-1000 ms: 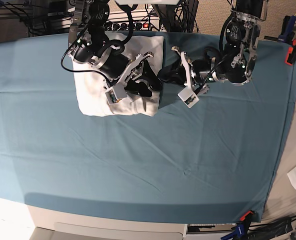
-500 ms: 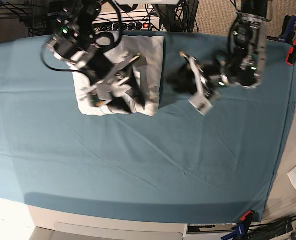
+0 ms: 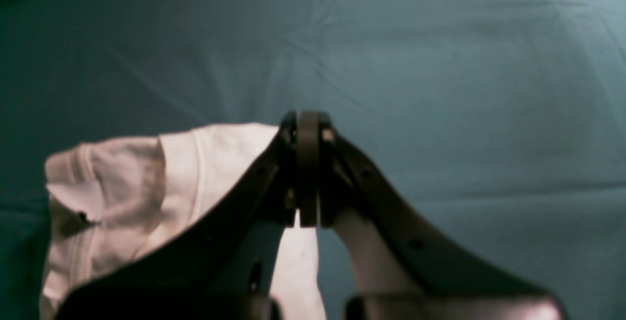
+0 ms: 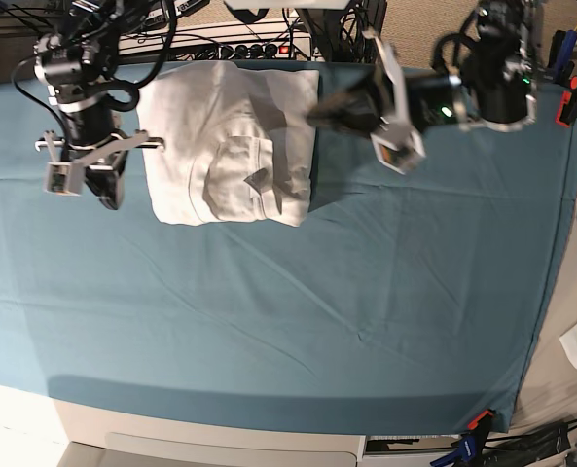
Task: Fold the T-shirt properly
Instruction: 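Open the right gripper and lift it off the folded stack, then press down on the folded stack with both grippers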
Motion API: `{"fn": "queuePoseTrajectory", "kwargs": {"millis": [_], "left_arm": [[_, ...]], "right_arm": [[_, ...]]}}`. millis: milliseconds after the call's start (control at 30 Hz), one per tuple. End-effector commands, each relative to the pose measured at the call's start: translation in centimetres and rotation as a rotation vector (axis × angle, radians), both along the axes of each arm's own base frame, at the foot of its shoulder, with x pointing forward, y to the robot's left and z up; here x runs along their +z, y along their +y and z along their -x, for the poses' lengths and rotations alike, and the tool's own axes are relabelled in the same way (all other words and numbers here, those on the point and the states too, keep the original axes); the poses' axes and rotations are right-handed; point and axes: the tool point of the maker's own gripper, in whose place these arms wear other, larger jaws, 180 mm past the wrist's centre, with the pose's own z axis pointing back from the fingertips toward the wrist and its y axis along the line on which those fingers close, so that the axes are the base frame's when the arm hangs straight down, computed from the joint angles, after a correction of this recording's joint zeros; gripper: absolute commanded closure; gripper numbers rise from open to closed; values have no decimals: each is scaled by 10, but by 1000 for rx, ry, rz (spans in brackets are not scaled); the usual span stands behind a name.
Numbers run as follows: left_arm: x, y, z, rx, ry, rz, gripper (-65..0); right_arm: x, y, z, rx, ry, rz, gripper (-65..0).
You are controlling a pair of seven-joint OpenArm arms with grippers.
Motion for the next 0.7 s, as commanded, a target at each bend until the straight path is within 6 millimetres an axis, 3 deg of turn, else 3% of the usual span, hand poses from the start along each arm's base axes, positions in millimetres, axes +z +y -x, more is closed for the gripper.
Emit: {"fn": "queuePoseTrajectory", "kwargs": {"millis": [0,167,367,533,667], "left_arm": [[7,-6,1,4,-13,26,0],[-6,-29,-6,88,16,-18,0],[-6,-50,10,33,31,-3,0],[-10,-54,12,33,9,-29,0],[-17,-48,-3,130,25,-68,0]], "right_arm": [[10,-2,-3,-5,-48,-3,0],[-8,-11,0,-30,-7,-41,0],[-40,-8,-7,-11,45,-133,0],[-60,-7,-12,-12,82,-184,0],[-63,-7,-12,-13,92,-190,0]]}}
